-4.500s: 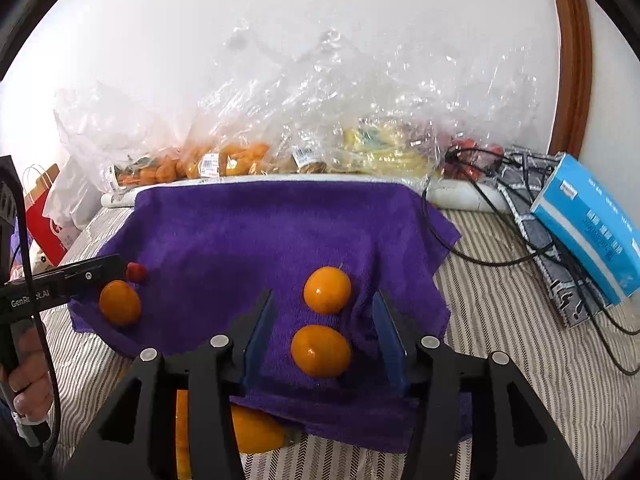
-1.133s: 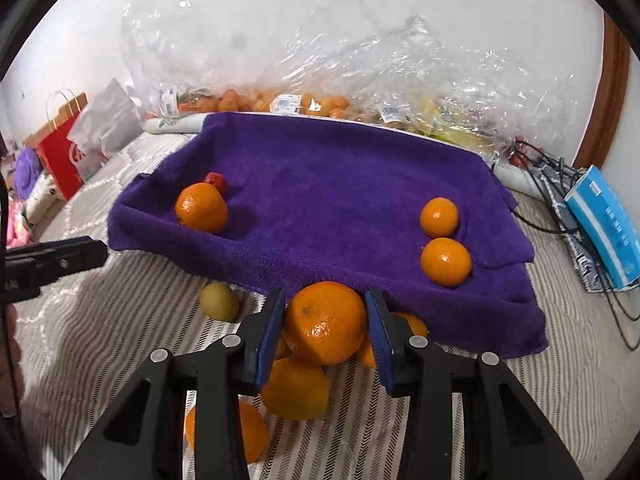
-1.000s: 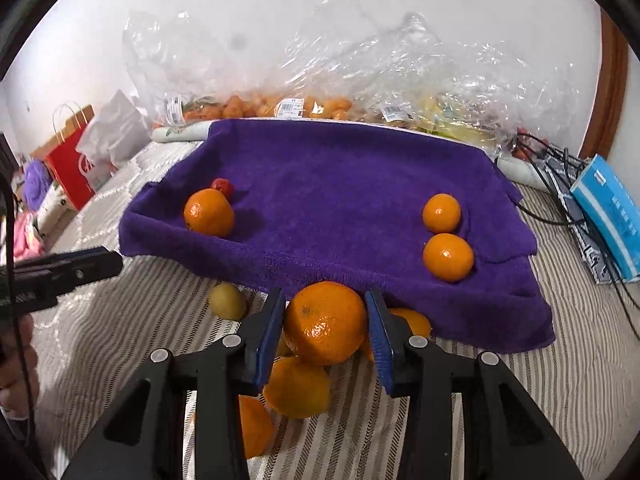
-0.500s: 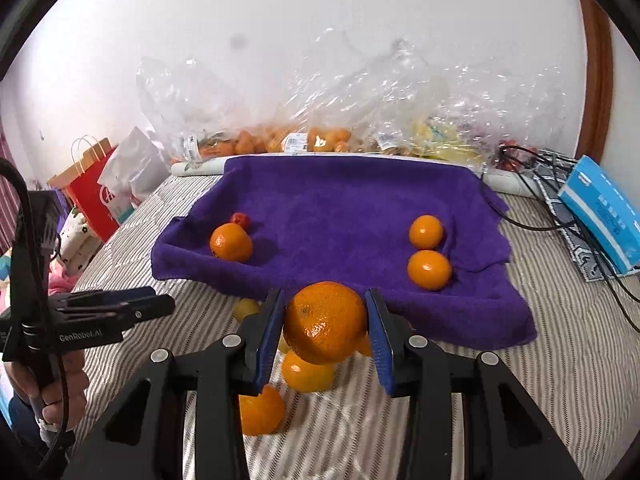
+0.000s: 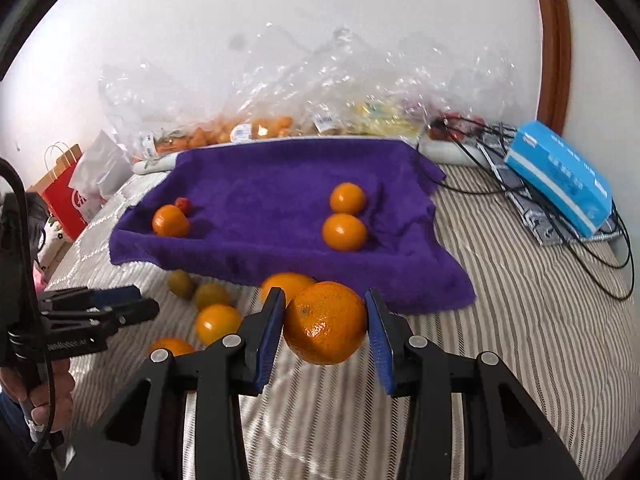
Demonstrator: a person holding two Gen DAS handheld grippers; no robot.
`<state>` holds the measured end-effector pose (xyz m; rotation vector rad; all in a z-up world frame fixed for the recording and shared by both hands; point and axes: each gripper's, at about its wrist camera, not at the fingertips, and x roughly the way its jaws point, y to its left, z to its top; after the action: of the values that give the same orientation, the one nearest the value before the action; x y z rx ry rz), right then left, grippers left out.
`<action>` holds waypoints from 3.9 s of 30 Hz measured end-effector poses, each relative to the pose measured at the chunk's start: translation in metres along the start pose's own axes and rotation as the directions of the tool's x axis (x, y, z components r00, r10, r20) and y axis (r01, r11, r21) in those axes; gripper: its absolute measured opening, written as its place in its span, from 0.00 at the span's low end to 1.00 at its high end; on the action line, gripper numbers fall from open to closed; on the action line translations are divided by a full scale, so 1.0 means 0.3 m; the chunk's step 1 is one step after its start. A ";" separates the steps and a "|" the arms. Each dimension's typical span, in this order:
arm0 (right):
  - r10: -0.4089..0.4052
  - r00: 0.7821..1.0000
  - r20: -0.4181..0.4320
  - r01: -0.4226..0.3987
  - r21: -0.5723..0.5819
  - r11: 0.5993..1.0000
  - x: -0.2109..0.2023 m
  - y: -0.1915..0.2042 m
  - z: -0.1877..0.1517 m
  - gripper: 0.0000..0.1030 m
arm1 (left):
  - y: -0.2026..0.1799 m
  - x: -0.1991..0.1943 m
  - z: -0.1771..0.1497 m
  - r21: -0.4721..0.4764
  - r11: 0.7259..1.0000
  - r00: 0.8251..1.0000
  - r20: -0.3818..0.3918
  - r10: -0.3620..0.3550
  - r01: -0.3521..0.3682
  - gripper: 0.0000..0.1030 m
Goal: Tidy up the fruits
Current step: 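Lift the large orange with the right tool while the left tool grasps a yellow-green fruit, then carry the large orange and the yellow-green fruit over the purple towel, then lower and release the large orange with the right tool while the left releases the yellow-green fruit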
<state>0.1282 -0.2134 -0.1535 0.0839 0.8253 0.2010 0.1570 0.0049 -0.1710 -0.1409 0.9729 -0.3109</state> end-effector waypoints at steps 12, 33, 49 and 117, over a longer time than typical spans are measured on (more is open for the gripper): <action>0.010 1.000 -0.007 -0.010 0.028 1.000 0.049 -0.067 -0.029 0.39 | -0.054 0.066 0.054 0.015 1.000 0.999 0.044 0.025 -0.025 0.39; -0.037 0.999 0.041 0.036 0.015 0.999 -0.019 -0.044 0.009 0.39 | -0.016 -0.072 0.050 -0.045 0.999 0.997 0.075 -0.015 0.019 0.24; -0.043 0.990 0.133 0.040 0.030 0.999 -0.071 -0.012 0.171 0.39 | 0.087 -0.212 0.176 -0.102 0.992 0.978 0.187 0.090 -0.072 0.24; -0.095 0.994 0.054 0.091 0.076 0.993 0.210 -0.109 0.256 0.40 | 0.191 0.000 0.309 -0.139 0.987 0.979 0.176 0.107 -0.083 0.24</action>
<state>0.2311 -0.2320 -0.1518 0.1199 0.7775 0.0800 0.2451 0.0571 -0.1340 -0.2385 0.8141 -0.1428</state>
